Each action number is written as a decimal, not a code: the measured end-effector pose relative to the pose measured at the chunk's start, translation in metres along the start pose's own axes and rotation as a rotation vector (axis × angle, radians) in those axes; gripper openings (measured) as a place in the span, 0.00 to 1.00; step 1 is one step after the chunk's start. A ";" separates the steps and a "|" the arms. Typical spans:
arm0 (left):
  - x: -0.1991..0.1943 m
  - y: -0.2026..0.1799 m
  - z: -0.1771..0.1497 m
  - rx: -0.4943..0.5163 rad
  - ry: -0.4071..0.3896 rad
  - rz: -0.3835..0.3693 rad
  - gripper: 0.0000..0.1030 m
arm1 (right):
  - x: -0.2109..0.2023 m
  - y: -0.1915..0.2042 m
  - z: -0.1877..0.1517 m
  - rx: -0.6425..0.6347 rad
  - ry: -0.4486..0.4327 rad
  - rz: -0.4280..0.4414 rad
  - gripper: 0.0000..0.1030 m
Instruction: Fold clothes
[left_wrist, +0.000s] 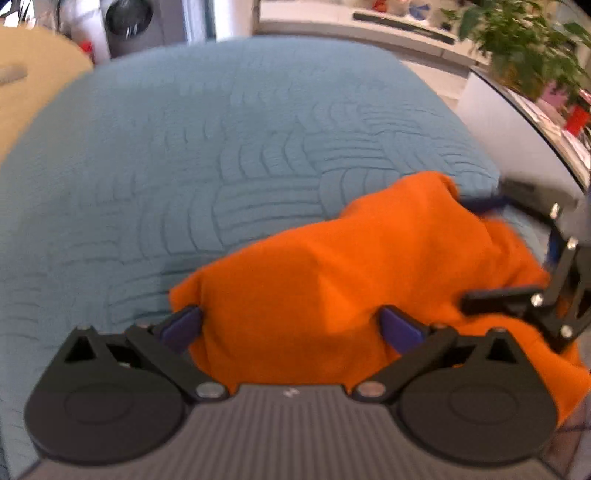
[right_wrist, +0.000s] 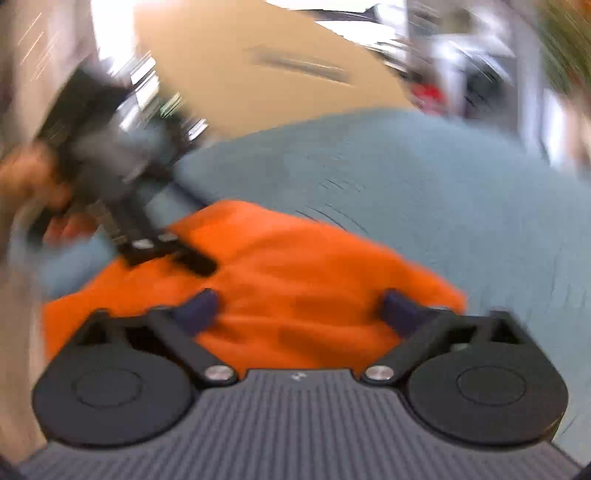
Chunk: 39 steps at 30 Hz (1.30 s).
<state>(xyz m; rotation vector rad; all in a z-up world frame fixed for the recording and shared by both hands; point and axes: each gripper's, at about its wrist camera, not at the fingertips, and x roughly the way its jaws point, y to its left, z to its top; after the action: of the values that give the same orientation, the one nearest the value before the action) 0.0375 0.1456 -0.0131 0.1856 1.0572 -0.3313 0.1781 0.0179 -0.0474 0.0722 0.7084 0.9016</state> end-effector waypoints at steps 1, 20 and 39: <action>-0.002 0.000 0.002 0.016 -0.003 -0.004 1.00 | 0.000 0.000 0.003 -0.007 0.013 0.008 1.00; -0.071 0.002 -0.005 0.027 -0.239 0.101 0.96 | -0.023 0.035 -0.032 -0.263 0.127 0.210 1.00; -0.024 -0.046 -0.016 0.240 -0.145 -0.139 1.00 | -0.039 0.053 -0.029 -0.367 0.026 0.245 1.00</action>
<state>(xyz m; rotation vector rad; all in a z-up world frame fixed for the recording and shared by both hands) -0.0022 0.1119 0.0004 0.2992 0.8875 -0.5901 0.1080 0.0163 -0.0304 -0.1829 0.5553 1.2578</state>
